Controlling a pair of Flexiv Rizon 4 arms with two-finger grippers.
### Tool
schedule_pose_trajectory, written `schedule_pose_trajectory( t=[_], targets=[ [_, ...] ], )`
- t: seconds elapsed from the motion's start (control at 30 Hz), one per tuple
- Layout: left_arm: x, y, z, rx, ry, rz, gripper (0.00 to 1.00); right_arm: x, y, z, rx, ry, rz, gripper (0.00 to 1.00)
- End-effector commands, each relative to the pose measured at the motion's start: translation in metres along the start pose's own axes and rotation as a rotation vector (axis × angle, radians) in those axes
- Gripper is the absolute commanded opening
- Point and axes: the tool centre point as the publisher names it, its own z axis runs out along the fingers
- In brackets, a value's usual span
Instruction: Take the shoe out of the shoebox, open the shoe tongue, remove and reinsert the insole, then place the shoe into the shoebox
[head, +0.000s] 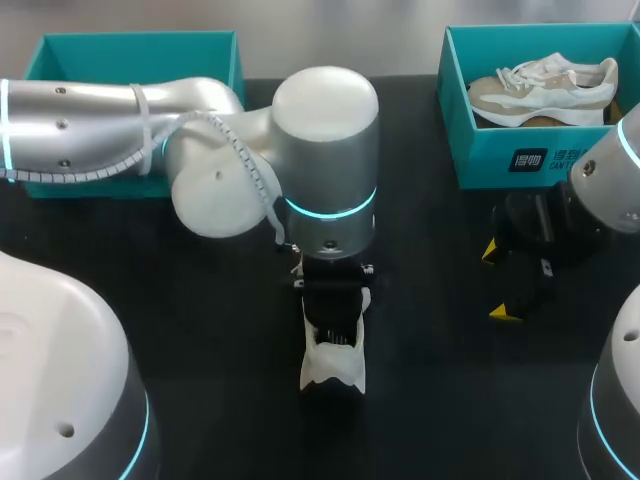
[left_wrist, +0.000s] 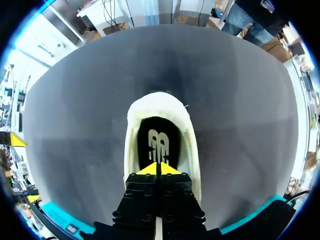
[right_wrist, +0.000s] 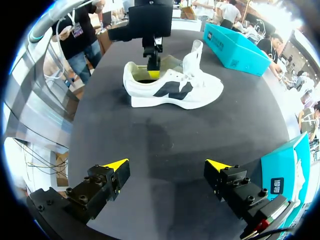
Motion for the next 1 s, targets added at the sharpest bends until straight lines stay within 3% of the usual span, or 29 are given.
schedule_pose_trajectory(
  t=[0.03,0.2,0.47,0.5,0.57,0.6,0.63,1.0],
  targets=[
    [0.000,-0.003,-0.004,-0.068,0.013,-0.037,0.00,0.001,0.000,0.001,0.002,-0.002,0.001,1.00],
    [0.004,-0.002,0.002,-0.149,0.021,-0.088,0.00,0.001,0.000,0.001,0.002,-0.002,0.001,1.00],
    [0.006,0.006,0.013,-0.184,0.015,-0.100,0.02,0.001,0.000,0.001,0.002,-0.002,0.001,1.00],
    [0.007,0.007,0.013,-0.185,0.014,-0.100,0.11,0.001,0.000,0.001,0.002,-0.002,0.001,1.00],
    [0.009,0.010,0.013,-0.188,0.014,-0.104,0.44,0.001,0.000,0.001,0.002,-0.002,0.001,1.00],
    [0.010,0.012,0.014,-0.191,0.015,-0.106,0.80,0.001,0.000,0.001,0.002,-0.002,0.001,1.00],
    [0.010,0.013,0.016,-0.196,0.019,-0.108,1.00,0.001,0.000,0.001,0.002,-0.002,0.001,1.00],
    [0.014,0.019,0.010,-0.213,0.001,-0.115,1.00,0.001,0.000,0.001,0.002,-0.002,0.001,1.00]
  ],
)
